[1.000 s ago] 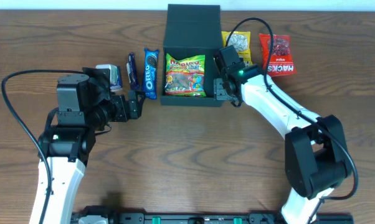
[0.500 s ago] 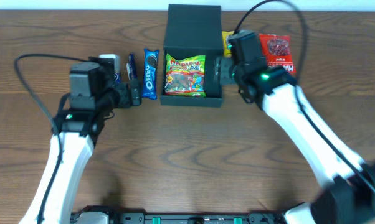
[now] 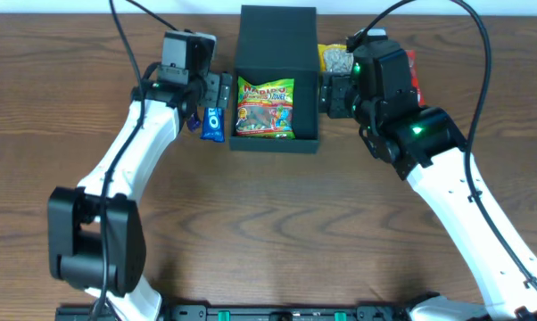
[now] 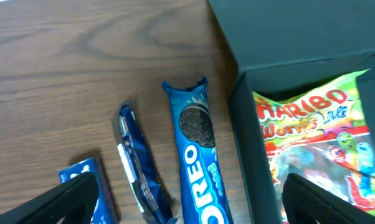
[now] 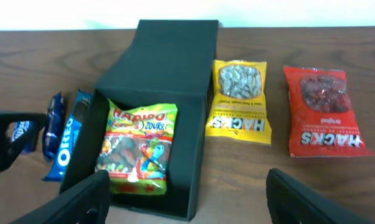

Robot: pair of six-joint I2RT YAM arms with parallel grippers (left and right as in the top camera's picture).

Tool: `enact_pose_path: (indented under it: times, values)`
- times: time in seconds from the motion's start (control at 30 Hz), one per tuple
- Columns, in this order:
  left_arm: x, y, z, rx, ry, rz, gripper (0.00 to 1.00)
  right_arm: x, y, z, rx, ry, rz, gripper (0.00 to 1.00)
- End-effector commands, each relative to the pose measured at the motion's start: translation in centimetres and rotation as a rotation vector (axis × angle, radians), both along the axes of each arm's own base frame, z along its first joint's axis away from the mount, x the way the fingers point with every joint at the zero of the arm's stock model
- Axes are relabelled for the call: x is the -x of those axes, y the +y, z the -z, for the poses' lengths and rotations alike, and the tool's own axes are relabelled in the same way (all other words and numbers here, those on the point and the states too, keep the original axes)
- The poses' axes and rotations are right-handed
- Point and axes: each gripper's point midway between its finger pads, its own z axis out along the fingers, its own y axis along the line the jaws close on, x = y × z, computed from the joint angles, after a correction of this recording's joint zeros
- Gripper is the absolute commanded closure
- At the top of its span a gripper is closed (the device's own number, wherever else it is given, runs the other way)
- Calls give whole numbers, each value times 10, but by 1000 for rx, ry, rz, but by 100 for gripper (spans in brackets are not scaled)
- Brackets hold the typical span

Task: Pack container
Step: 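Grasp the blue Oreo pack with the left gripper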

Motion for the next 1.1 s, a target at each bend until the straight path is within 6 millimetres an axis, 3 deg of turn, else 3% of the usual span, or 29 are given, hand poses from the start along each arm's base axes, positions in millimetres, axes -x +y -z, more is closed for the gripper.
enact_pose_path:
  times: [0.0, 0.37, 0.5, 0.53, 0.63, 0.7, 0.8, 1.07]
  values:
    - [-9, -1, -13, -7, -42, 10, 5, 0, -5, 0, 22, 3, -1, 21]
    - [-19, -1, -16, 11, -80, 9, 4, 3, -7, 3, 30, 20, -1, 21]
    - [-27, 9, 0, 42, -61, -49, 0, 4, -7, 4, 32, 26, -1, 21]
    - [-29, 10, 5, 57, -52, -54, 6, 4, -7, 5, 33, 29, -1, 21]
    - [-33, 7, 19, 100, -31, -37, 9, 5, -8, 6, 36, 34, -1, 21]
    - [-38, 5, 31, 119, -21, -43, 4, 5, -8, 6, 36, 34, -1, 21]
    - [-40, 3, 48, 119, 2, -42, 4, 5, -8, 6, 36, 34, -1, 21]
    - [-35, -9, 80, 162, 75, 0, 19, 5, -8, 6, 36, 33, -1, 20]
